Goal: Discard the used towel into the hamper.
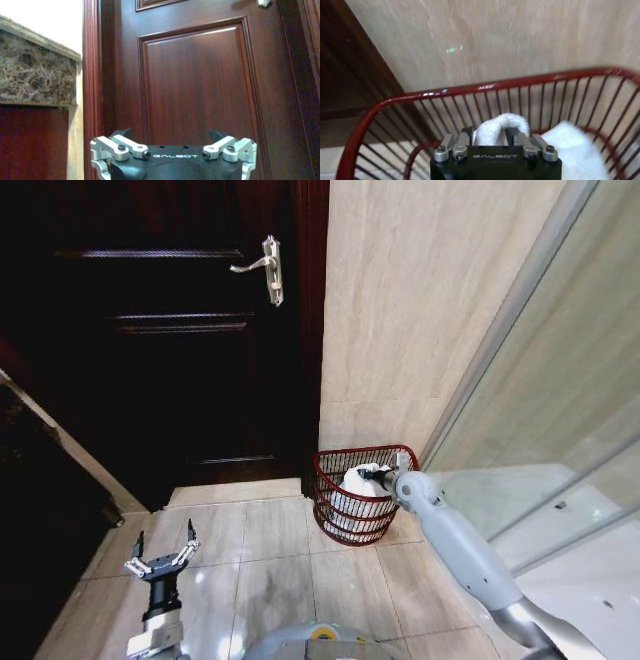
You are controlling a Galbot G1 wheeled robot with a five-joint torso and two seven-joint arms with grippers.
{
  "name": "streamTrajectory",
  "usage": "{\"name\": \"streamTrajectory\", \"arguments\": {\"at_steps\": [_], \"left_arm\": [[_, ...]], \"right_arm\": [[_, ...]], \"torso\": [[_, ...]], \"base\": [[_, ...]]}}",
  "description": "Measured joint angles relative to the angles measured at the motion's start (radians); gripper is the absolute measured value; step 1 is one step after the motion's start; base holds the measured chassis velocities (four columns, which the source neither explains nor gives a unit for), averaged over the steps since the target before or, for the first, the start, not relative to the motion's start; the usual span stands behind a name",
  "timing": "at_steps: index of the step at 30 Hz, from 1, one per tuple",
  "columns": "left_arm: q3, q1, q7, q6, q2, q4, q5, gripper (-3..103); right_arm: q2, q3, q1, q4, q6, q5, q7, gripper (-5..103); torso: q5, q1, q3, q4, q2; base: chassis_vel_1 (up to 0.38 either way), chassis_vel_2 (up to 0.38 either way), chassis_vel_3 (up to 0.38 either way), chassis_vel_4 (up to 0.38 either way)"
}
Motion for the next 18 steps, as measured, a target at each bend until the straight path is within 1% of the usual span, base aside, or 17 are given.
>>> {"name": "streamTrajectory", "arguments": {"at_steps": [1,2,5,7,8,9,10,11,12,13,14,15,16,17,18], "left_arm": [[0.000,-0.001,0.000,0.000,0.000,-0.001,0.001,100],[0.000,-0.002,0.000,0.000,0.000,-0.002,0.001,100],[0.000,-0.002,-0.001,0.000,0.000,-0.010,0.004,100],[0.000,-0.001,-0.001,0.000,0.000,-0.012,0.004,100],[0.000,0.001,-0.001,0.001,0.000,-0.016,0.004,100],[0.000,0.002,-0.001,0.001,0.000,-0.018,0.004,100],[0.000,0.002,-0.001,0.001,0.000,-0.018,0.004,100],[0.000,0.003,-0.001,0.002,0.000,-0.020,0.004,100],[0.001,0.005,-0.001,0.003,0.000,-0.024,0.002,100],[0.003,0.007,-0.001,0.008,0.000,-0.029,-0.004,100],[0.003,0.007,-0.001,0.008,0.000,-0.029,-0.004,100],[0.006,0.009,0.000,0.012,0.000,-0.035,-0.011,100],[0.010,0.012,0.002,0.016,0.000,-0.039,-0.018,100],[0.013,0.015,0.009,0.020,0.000,-0.044,-0.027,100],[0.014,0.016,0.012,0.021,0.000,-0.044,-0.029,100]], "right_arm": [[-0.002,0.010,-0.021,0.021,0.028,-0.043,-0.005,48],[-0.004,0.014,-0.029,0.033,0.040,-0.052,-0.005,48],[-0.012,0.043,-0.064,0.103,0.076,-0.067,0.012,65],[-0.013,0.048,-0.069,0.115,0.085,-0.071,0.017,65],[-0.013,0.063,-0.085,0.153,0.125,-0.084,0.028,76],[-0.012,0.068,-0.095,0.170,0.153,-0.096,0.031,76],[-0.012,0.068,-0.095,0.170,0.153,-0.096,0.031,76],[-0.010,0.075,-0.110,0.191,0.190,-0.120,0.028,80],[-0.005,0.086,-0.132,0.214,0.240,-0.163,0.009,86],[0.004,0.102,-0.161,0.230,0.307,-0.216,-0.033,91],[0.004,0.102,-0.161,0.230,0.307,-0.216,-0.033,91],[0.016,0.116,-0.187,0.241,0.359,-0.268,-0.061,96],[0.034,0.133,-0.218,0.251,0.407,-0.324,-0.082,99],[0.063,0.166,-0.265,0.262,0.467,-0.400,-0.112,100],[0.075,0.182,-0.285,0.268,0.490,-0.433,-0.129,100]], "torso": [[0.0000,0.000,0.000,-0.0001,0.000],[0.0001,0.000,0.000,-0.0001,0.000],[0.0000,0.000,0.000,-0.0001,0.000],[0.0000,0.000,0.000,-0.0001,0.000],[0.0000,0.000,0.000,0.0000,0.000],[-0.0001,0.000,0.000,0.0000,0.000],[-0.0001,0.000,0.000,0.0000,0.000],[-0.0001,0.000,0.000,0.0000,0.000],[-0.0001,0.000,0.000,0.0001,0.000],[0.0000,0.000,0.000,0.0000,0.000],[0.0000,0.000,0.000,0.0000,0.000],[-0.0002,0.000,0.000,0.0000,0.000],[0.0000,0.000,0.000,0.0001,0.000],[0.0002,0.000,0.000,0.0000,0.000],[0.0004,0.000,0.000,0.0000,0.000]], "base": [[0.000,0.000,0.000,0.000],[0.000,0.000,0.000,0.000],[0.000,0.000,0.000,0.000],[0.000,0.000,0.000,0.000],[0.000,0.000,0.000,0.000],[0.000,0.000,0.000,0.000],[0.000,0.000,0.000,0.000],[0.000,0.000,0.000,0.000],[0.000,0.000,0.000,0.000],[0.000,0.000,0.000,0.000],[0.000,0.000,0.000,0.000],[0.000,0.000,0.000,0.000],[0.000,0.000,0.000,0.000],[0.000,0.000,0.000,0.000],[0.000,0.000,0.000,0.000]]}}
